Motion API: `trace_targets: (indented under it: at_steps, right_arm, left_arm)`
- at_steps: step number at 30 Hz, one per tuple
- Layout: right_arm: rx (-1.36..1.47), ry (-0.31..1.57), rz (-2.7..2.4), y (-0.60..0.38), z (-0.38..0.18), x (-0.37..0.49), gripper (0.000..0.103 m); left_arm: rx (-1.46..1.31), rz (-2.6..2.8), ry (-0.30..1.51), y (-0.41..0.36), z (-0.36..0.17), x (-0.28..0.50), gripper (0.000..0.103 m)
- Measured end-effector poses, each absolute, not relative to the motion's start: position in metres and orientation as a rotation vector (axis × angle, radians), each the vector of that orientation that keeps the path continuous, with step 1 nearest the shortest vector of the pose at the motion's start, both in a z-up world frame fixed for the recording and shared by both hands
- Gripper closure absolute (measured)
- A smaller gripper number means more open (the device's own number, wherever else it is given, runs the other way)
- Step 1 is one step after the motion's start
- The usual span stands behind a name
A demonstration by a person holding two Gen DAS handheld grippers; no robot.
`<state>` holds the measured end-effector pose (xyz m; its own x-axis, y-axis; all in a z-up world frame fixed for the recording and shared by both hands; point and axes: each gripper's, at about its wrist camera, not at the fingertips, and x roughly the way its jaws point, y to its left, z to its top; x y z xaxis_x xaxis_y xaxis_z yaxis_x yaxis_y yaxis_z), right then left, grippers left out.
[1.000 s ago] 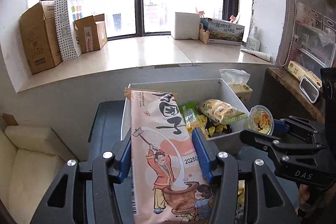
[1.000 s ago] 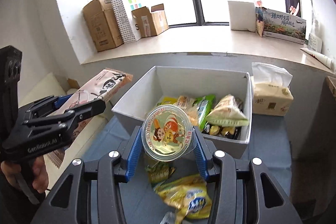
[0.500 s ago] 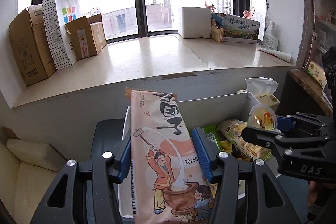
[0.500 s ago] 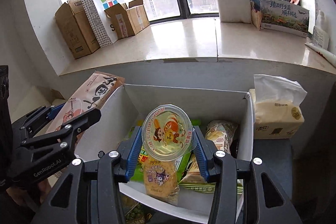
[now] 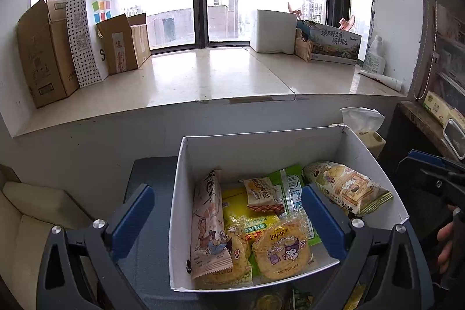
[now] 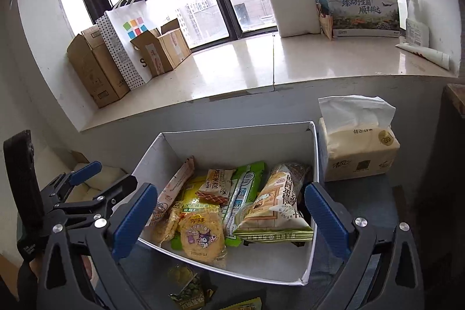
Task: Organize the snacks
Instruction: 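Grasp the yellow chip bag with the right gripper while the left gripper grasps the green seaweed pack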
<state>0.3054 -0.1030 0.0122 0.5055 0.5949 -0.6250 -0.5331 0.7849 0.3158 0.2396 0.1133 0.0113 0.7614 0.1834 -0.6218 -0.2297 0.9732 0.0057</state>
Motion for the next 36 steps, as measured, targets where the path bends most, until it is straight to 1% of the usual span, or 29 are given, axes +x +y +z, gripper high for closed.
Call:
trace_targets:
  at_steps: [3, 10, 17, 21, 26, 30, 36]
  right_arm:
    - [0.122, 0.738, 0.678, -0.118, 0.016, 0.294, 0.000]
    - [0.151, 0.718, 0.724, -0.158, 0.009, 0.245, 0.000]
    - [0.072, 0.777, 0.707, -0.186, -0.035, 0.179, 0.000]
    - [0.063, 0.843, 0.734, -0.187, -0.066, 0.151, 0.000]
    - [-0.030, 0.901, 0.718, -0.175, -0.094, 0.138, 0.000]
    - [-0.110, 0.889, 0.708, -0.162, -0.099, 0.136, 0.000]
    - [-0.158, 0.905, 0.689, -0.147, -0.105, 0.150, 0.000]
  left_arm:
    - [-0.058, 0.220, 0.666, 0.107, 0.017, 0.224, 0.000]
    - [-0.082, 0.121, 0.677, 0.089, 0.018, 0.169, 0.000]
    - [-0.133, 0.070, 0.707, 0.057, -0.006, 0.096, 0.000]
    - [-0.148, 0.043, 0.763, 0.041, -0.027, 0.068, 0.000]
    - [-0.082, 0.040, 0.798, 0.025, -0.040, 0.053, 0.000]
    - [-0.135, 0.016, 0.819, 0.030, -0.045, 0.054, 0.000]
    - [-0.127, 0.003, 0.818, 0.031, -0.049, 0.051, 0.000]
